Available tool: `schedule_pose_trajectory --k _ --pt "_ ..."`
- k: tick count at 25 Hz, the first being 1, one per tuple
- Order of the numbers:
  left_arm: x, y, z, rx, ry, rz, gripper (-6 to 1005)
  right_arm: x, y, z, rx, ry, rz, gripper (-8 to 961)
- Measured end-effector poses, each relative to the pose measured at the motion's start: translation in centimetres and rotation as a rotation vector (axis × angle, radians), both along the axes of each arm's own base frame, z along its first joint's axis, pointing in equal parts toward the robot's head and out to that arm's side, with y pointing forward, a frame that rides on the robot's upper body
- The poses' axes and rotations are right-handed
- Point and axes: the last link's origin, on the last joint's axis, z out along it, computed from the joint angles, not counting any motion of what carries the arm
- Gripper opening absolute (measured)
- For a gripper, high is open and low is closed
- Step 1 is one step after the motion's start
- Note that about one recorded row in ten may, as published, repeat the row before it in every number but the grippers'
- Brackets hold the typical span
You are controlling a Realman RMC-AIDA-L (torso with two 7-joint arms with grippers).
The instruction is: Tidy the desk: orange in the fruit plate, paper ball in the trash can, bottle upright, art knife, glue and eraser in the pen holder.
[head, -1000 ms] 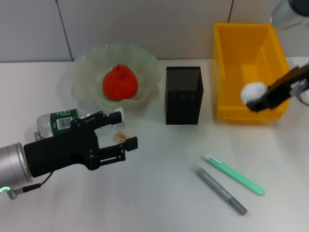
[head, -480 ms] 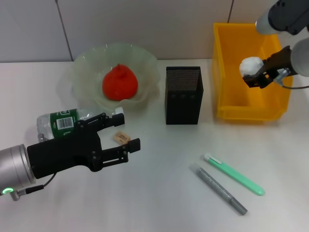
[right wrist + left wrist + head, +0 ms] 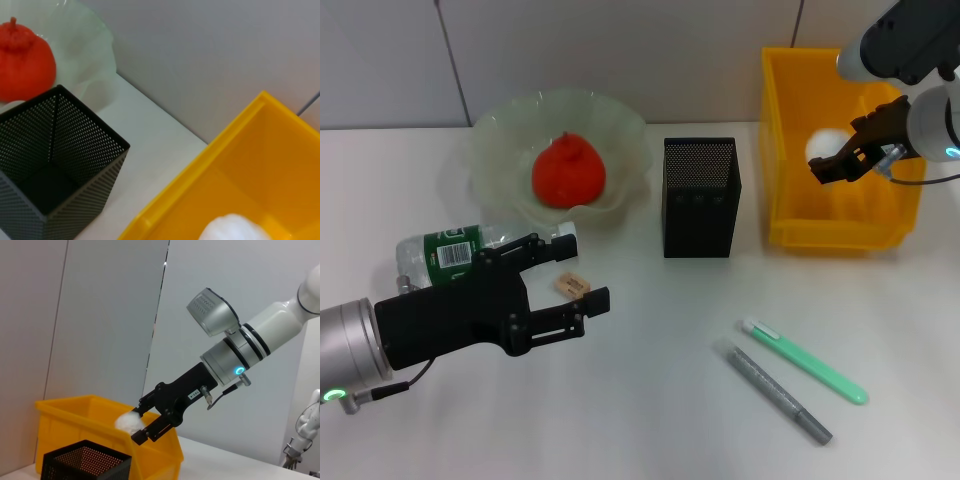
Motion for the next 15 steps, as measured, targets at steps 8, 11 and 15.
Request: schedule_pose_trajectory --k 8,11,15 --pt "0.0 0.0 0.1 0.004 0.003 -0.01 797 -0.2 -0.8 0.7 -0.022 0.011 -0.027 838" --pt "0.2 -0.2 0.2 0.0 -0.005 -0.024 796 -0.7 -2.0 1.6 -0.043 0.07 -0.016 840" --pt "0.2 -0.2 0.7 0.001 -0.023 -0.026 796 -1.9 -4.7 3.8 -0.099 0.221 0.053 841"
